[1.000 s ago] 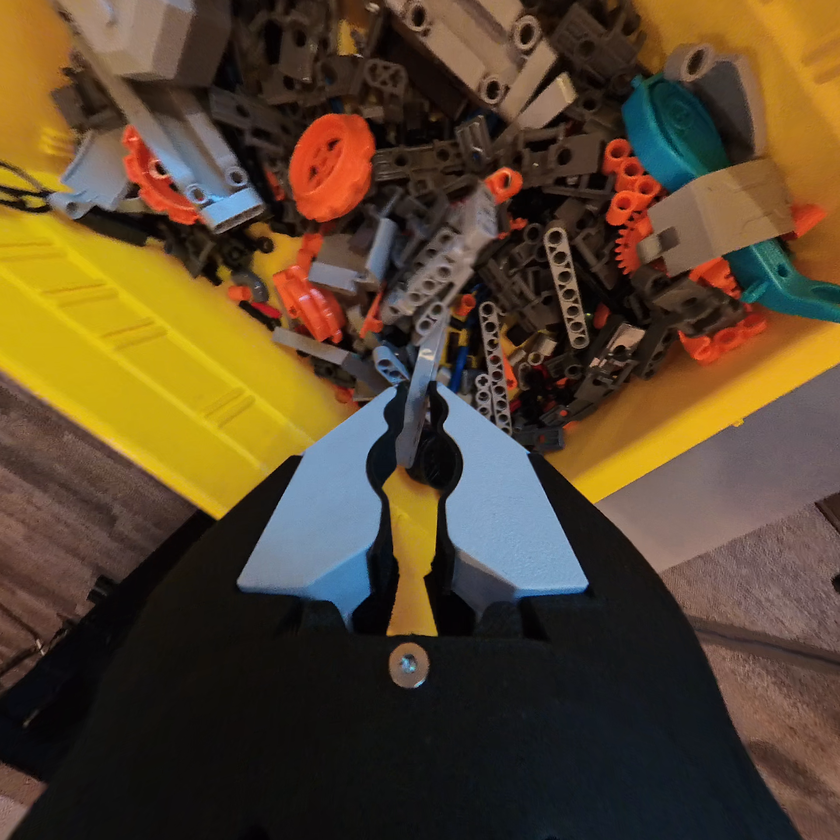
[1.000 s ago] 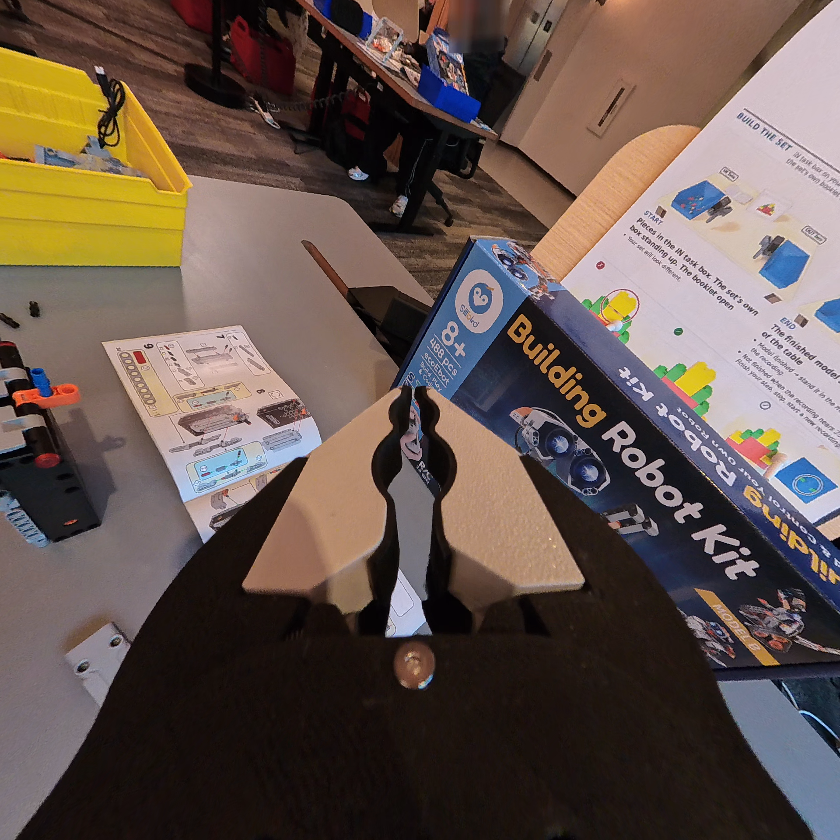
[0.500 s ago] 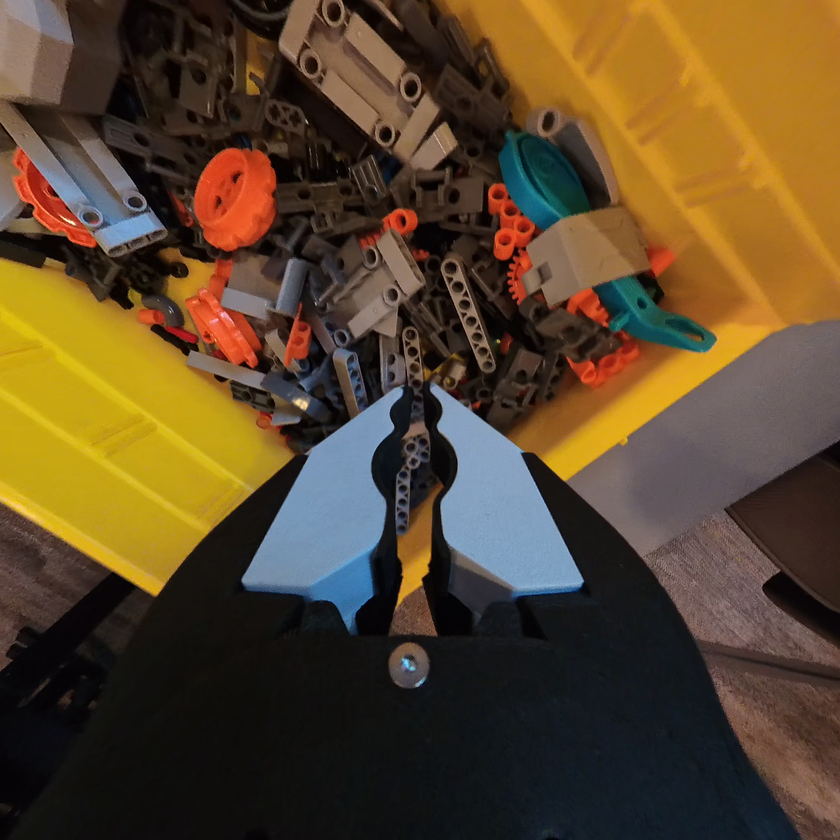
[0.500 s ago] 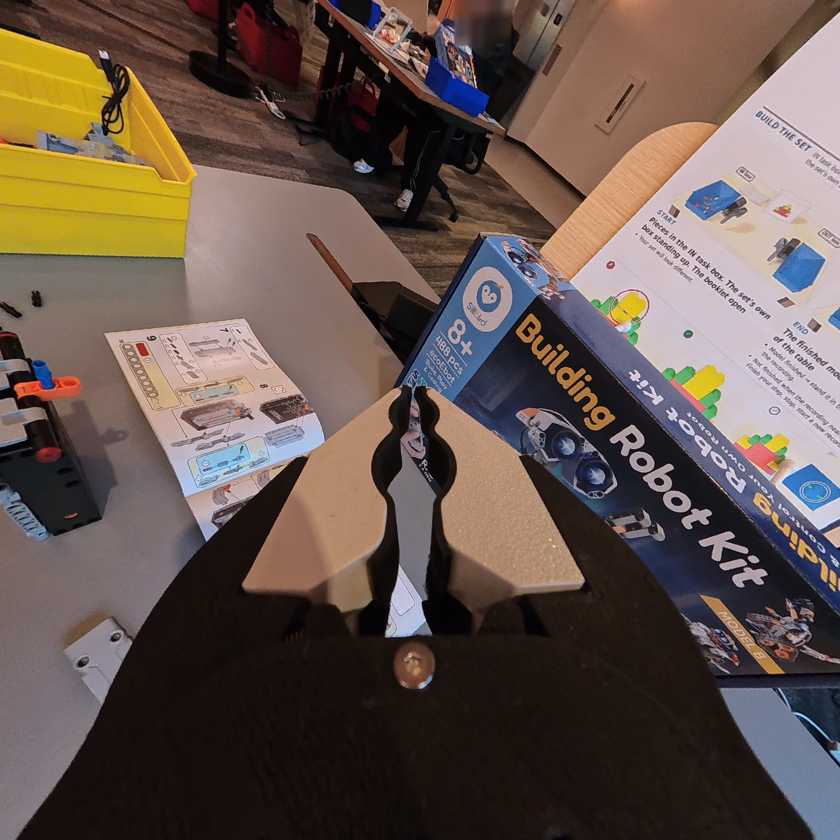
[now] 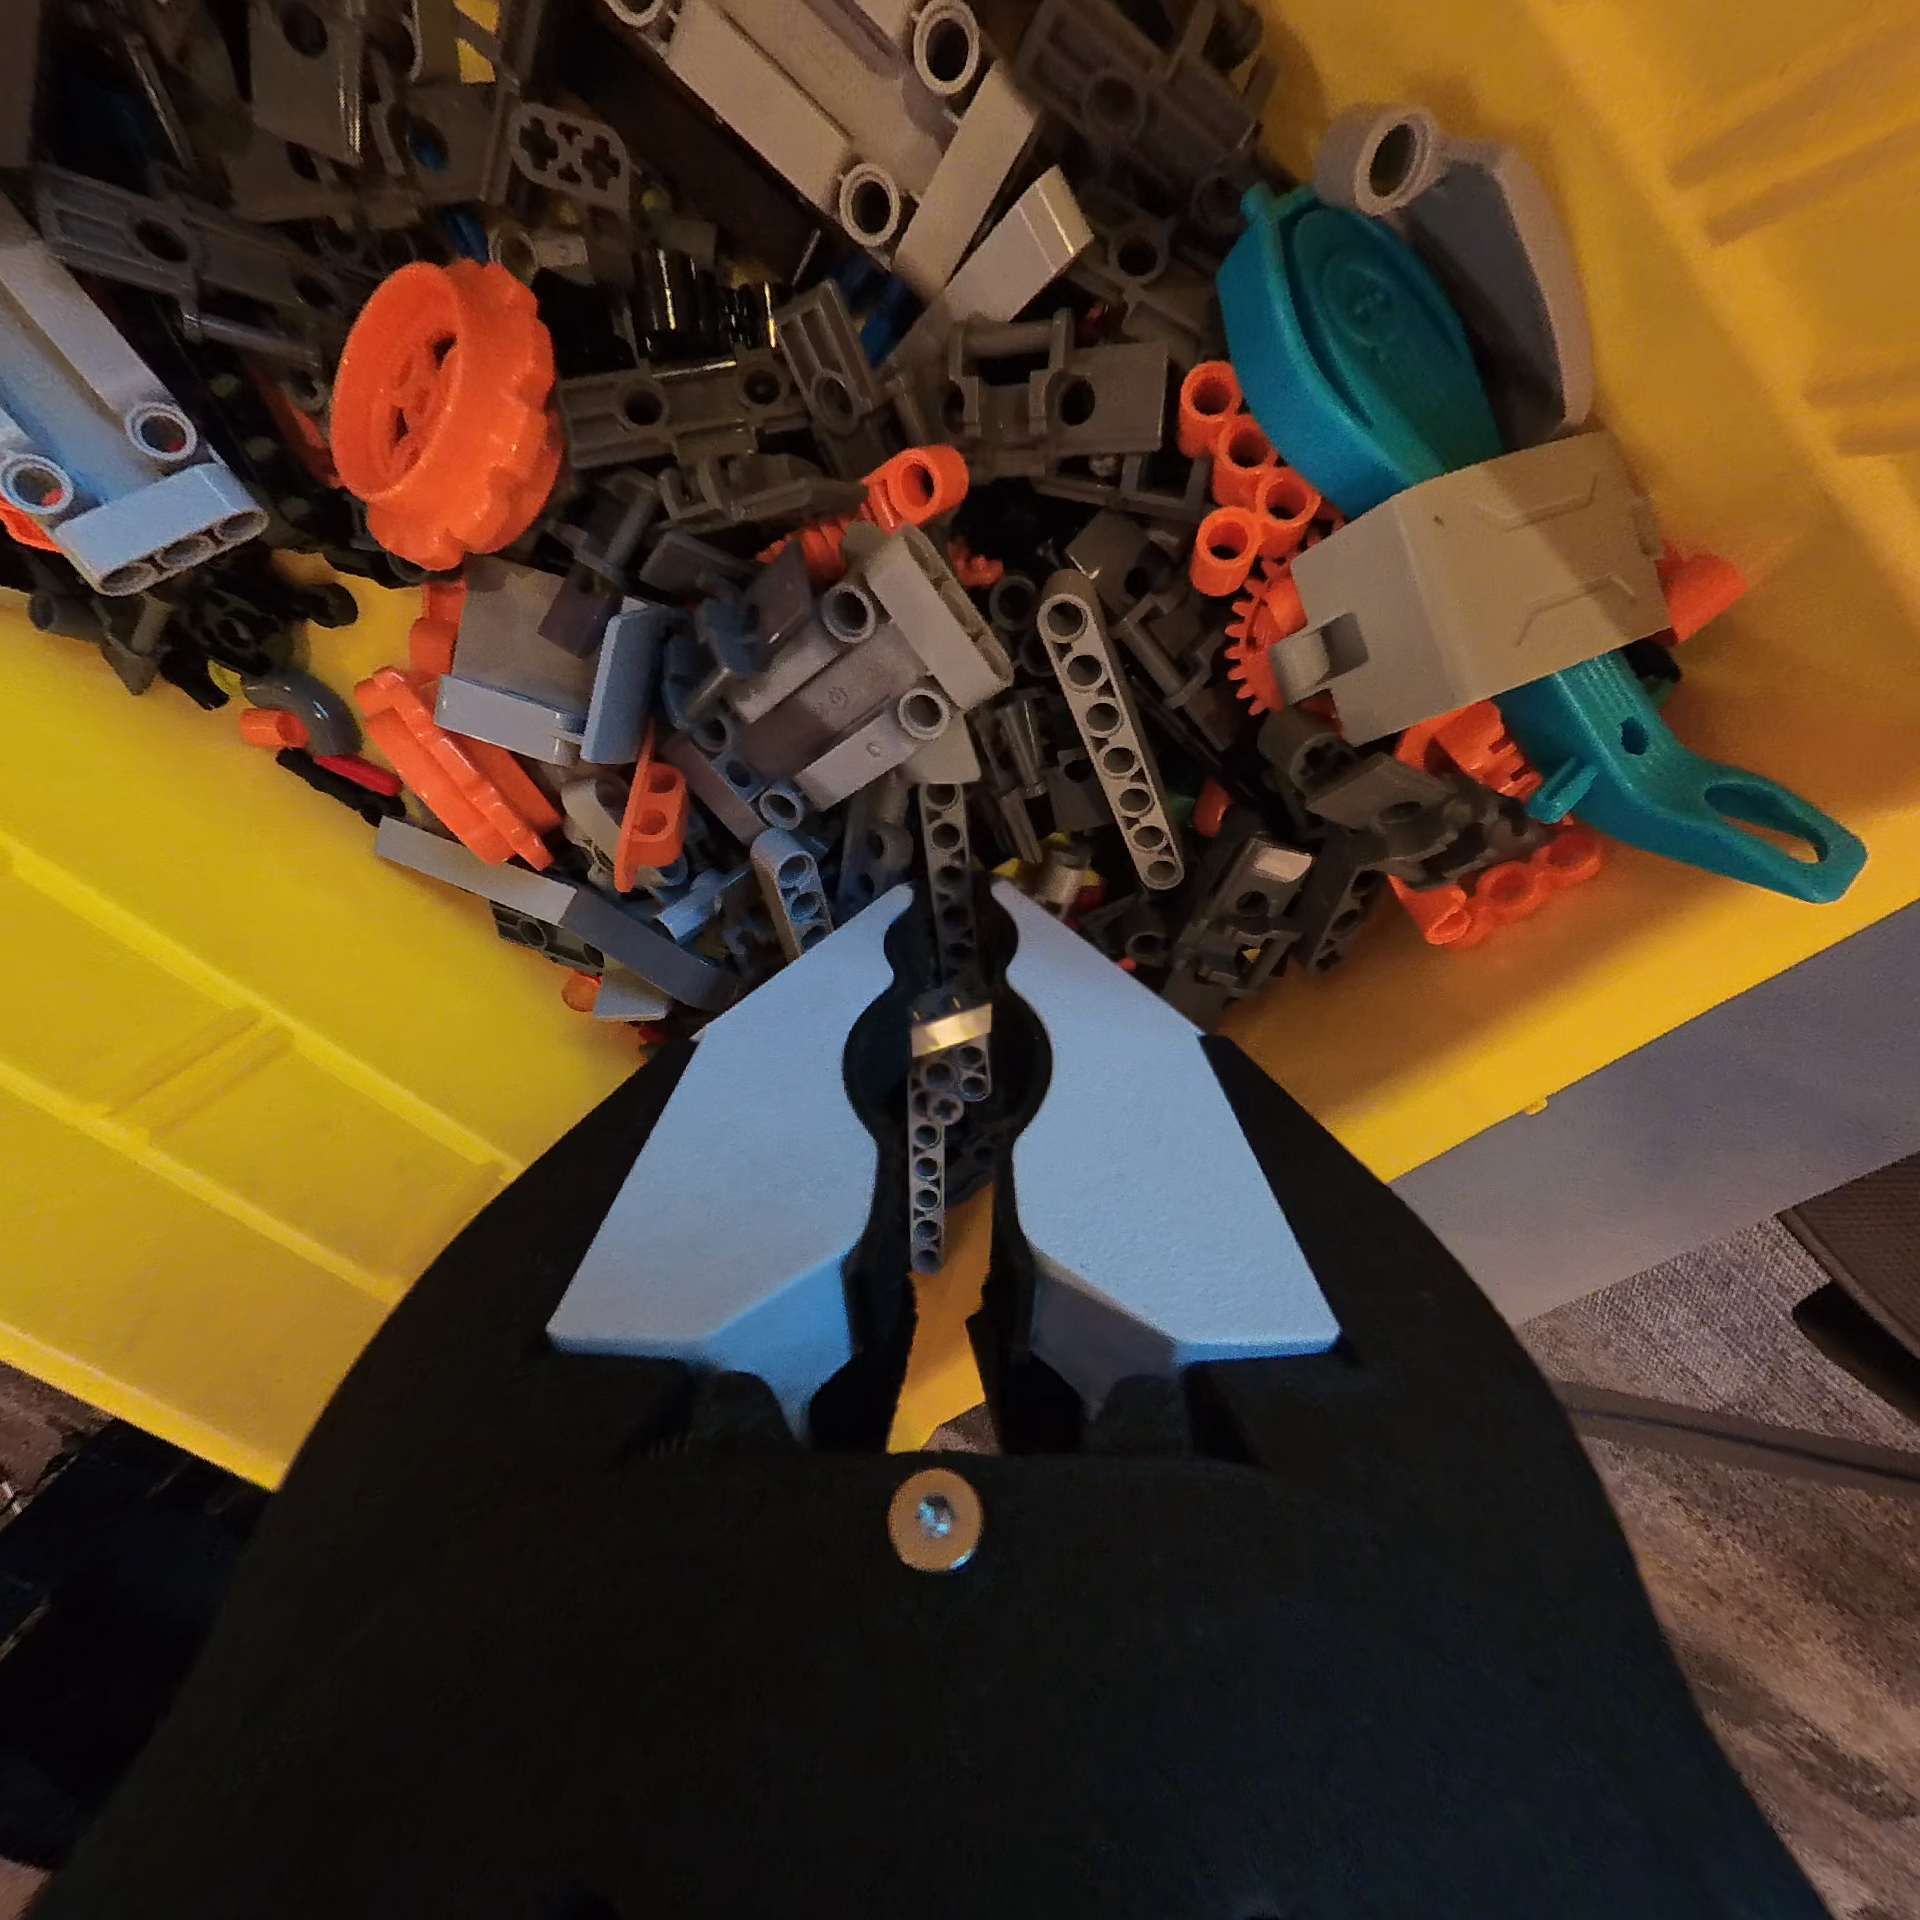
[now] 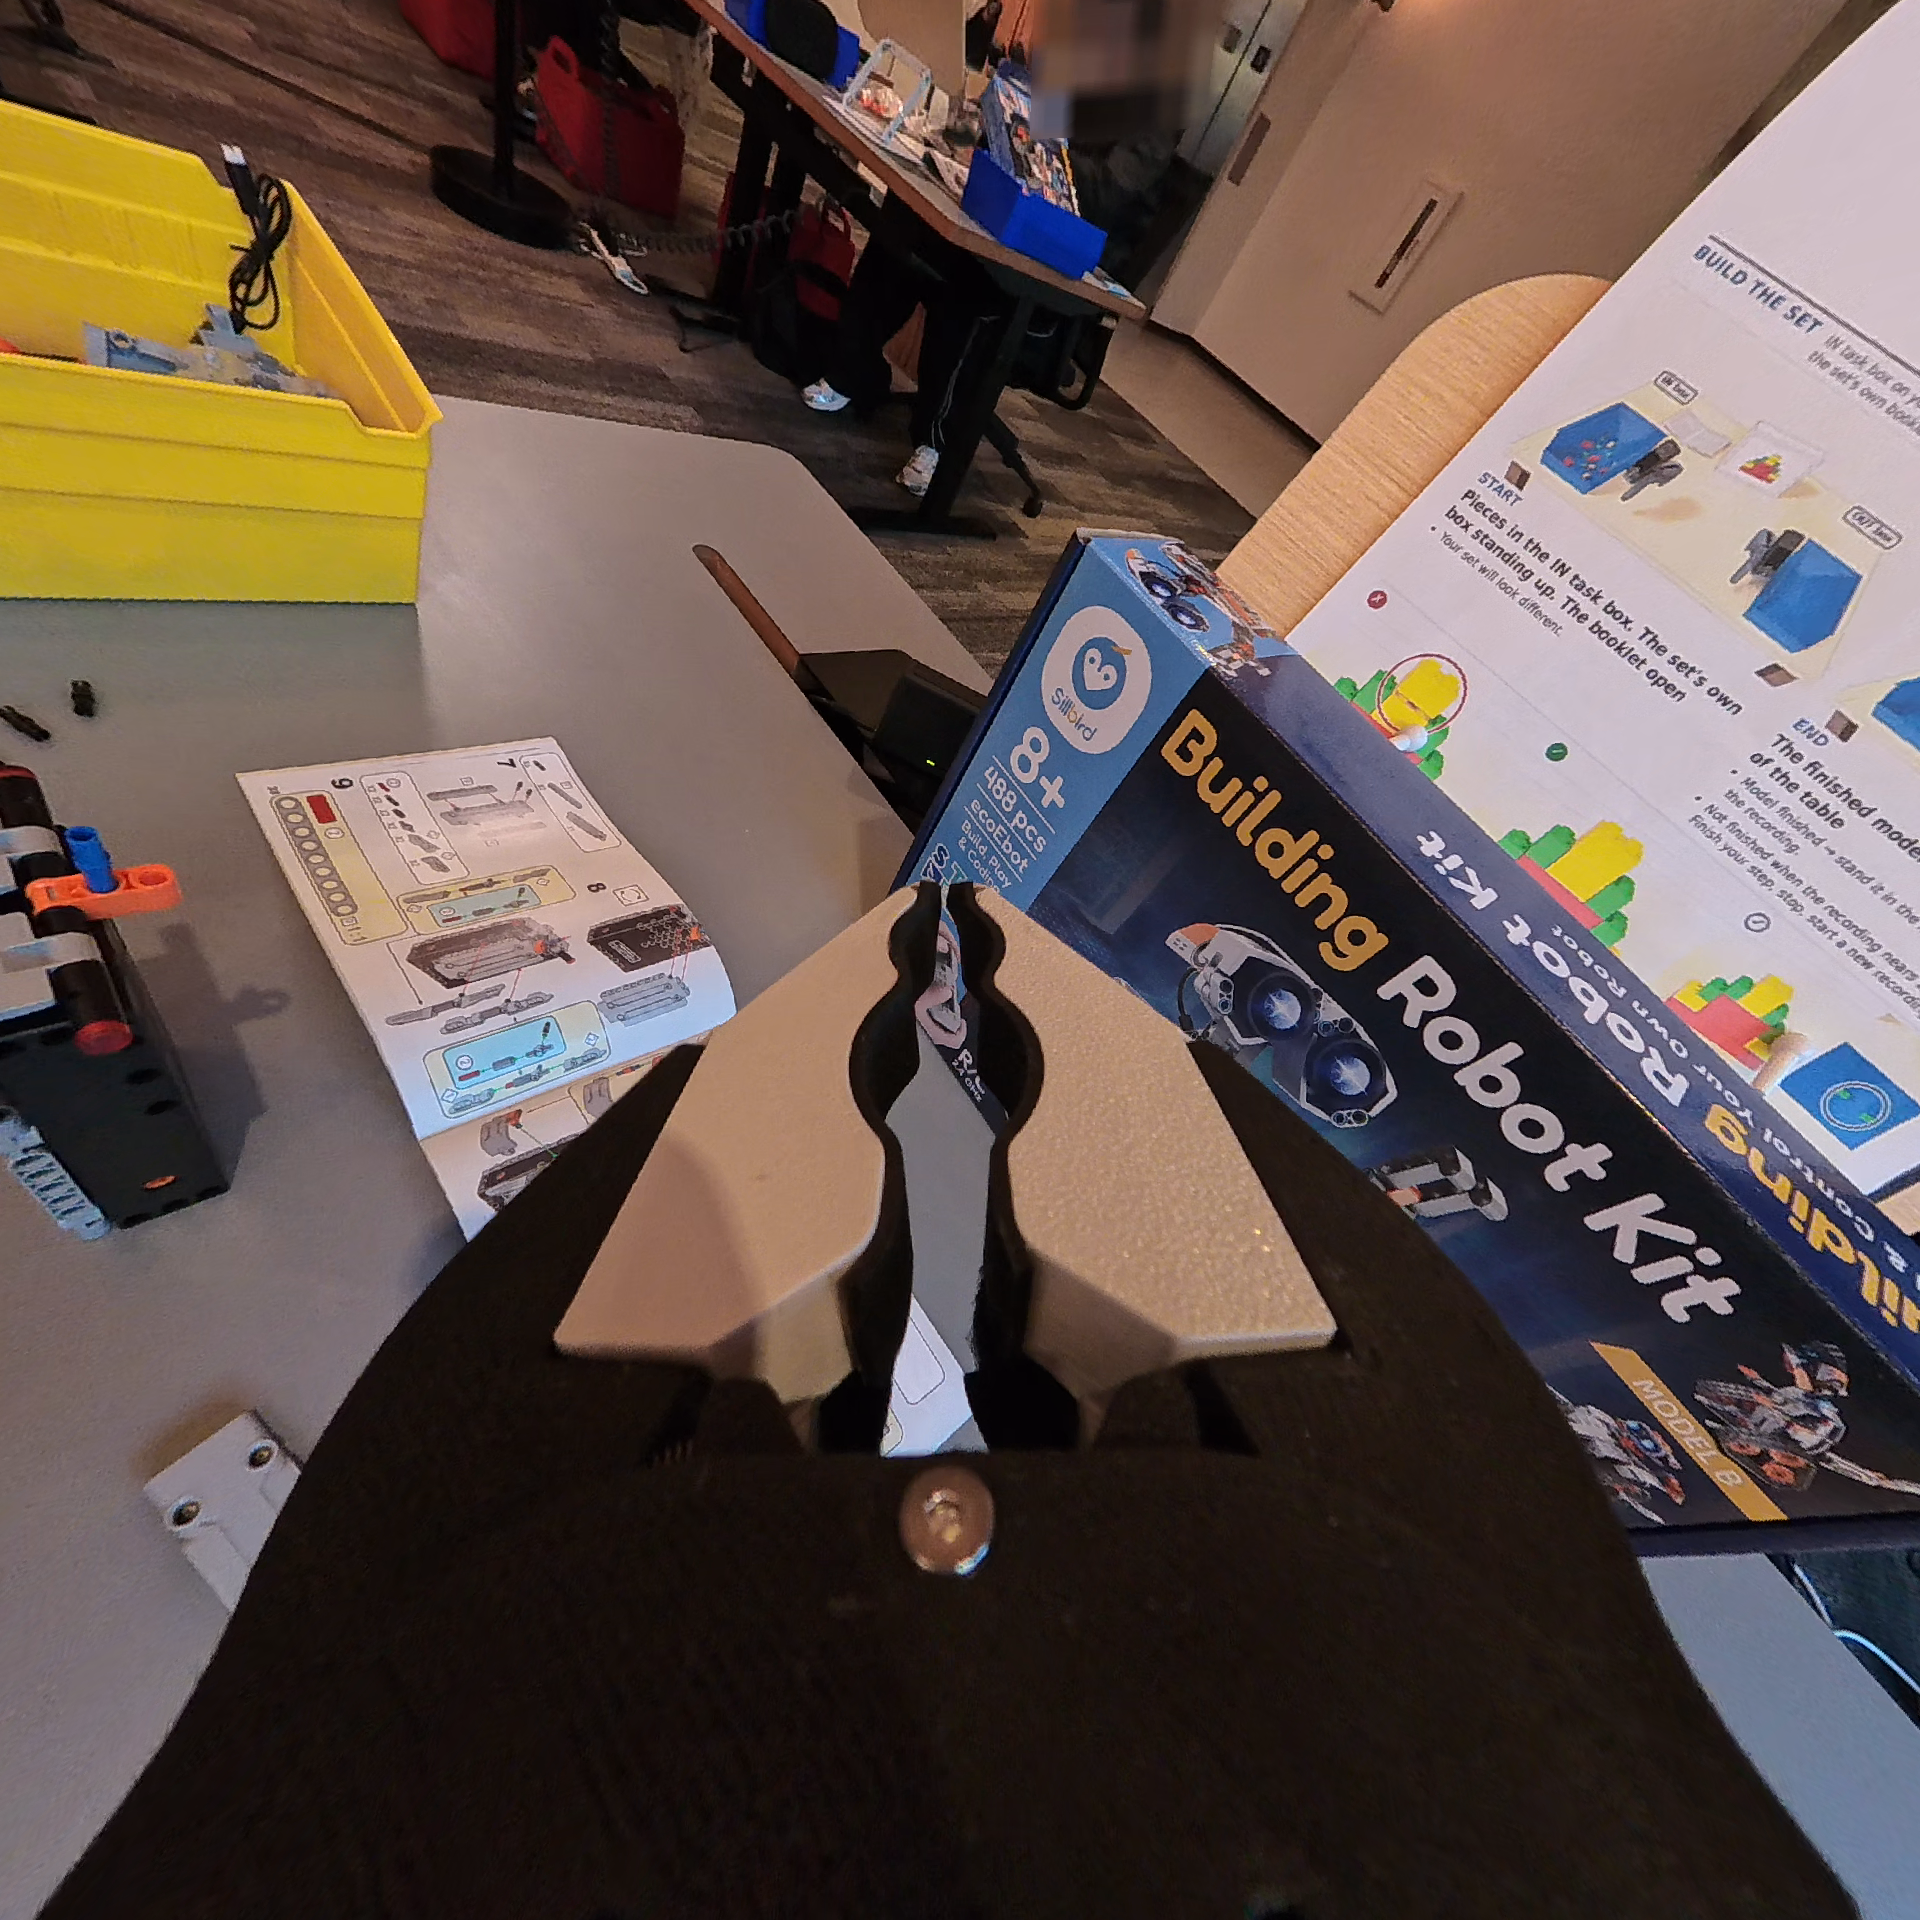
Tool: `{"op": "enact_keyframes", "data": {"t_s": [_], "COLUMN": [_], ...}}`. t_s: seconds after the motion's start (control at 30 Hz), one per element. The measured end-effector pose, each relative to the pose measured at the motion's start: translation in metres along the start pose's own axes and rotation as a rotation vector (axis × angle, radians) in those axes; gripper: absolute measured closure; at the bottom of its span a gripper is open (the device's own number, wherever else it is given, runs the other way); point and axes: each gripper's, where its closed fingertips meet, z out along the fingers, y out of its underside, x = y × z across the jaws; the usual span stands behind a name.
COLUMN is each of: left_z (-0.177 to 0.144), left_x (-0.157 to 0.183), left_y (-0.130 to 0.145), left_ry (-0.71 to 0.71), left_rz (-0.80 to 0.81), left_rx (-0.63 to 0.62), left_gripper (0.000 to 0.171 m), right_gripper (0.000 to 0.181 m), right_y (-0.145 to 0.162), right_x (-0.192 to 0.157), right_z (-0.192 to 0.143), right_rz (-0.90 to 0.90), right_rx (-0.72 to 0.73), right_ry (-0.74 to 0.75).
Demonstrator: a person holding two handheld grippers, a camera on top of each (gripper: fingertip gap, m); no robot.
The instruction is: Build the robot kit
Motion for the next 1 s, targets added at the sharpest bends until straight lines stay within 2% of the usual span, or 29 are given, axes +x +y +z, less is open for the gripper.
{"op": "enact_keyframes", "data": {"t_s": [0.17, 0.3, 0.43, 0.53, 0.63, 0.77, 0.8, 0.87, 0.93, 1.0], "left_z": [-0.009, -0.032, -0.069, -0.101, -0.125, -0.09, -0.09, -0.111, -0.14, -0.156], "left_x": [-0.004, -0.021, -0.044, -0.046, -0.038, -0.036, -0.036, -0.03, -0.008, 0.014], "left_y": [0.001, -0.006, -0.023, -0.044, -0.065, -0.064, -0.068, -0.092, -0.122, -0.146], "left_ry": [-0.012, -0.077, -0.13, -0.067, 0.009, 0.028, 0.037, 0.068, 0.106, 0.051], "left_rz": [-0.003, -0.073, -0.221, -0.309, -0.327, -0.299, -0.302, -0.298, -0.218, -0.064], "left_rx": [0.018, 0.105, 0.299, 0.475, 0.583, 0.446, 0.449, 0.527, 0.577, 0.527], "left_gripper": [0.166, 0.166, 0.166, 0.166, 0.167, 0.166, 0.166, 0.166, 0.167, 0.166], "right_gripper": [0.179, 0.179, 0.178, 0.179, 0.179, 0.179, 0.178, 0.178, 0.175, 0.173], "right_y": [0.001, -0.004, -0.025, -0.034, -0.038, -0.033, -0.031, -0.034, -0.046, -0.064], "right_x": [0.001, 0.002, -0.004, -0.004, -0.004, -0.009, -0.012, -0.02, -0.036, -0.069], "right_z": [-0.002, -0.006, -0.013, -0.019, -0.022, -0.013, -0.011, -0.007, -0.004, -0.001], "right_rz": [-0.003, 0.009, 0.04, 0.054, 0.071, 0.102, 0.103, 0.089, 0.07, 0.016], "right_rx": [-0.003, 0.02, 0.115, 0.159, 0.182, 0.177, 0.168, 0.159, 0.18, 0.221], "right_ry": [0.005, 0.0, -0.039, -0.05, -0.058, -0.093, -0.104, -0.128, -0.183, -0.295]}}
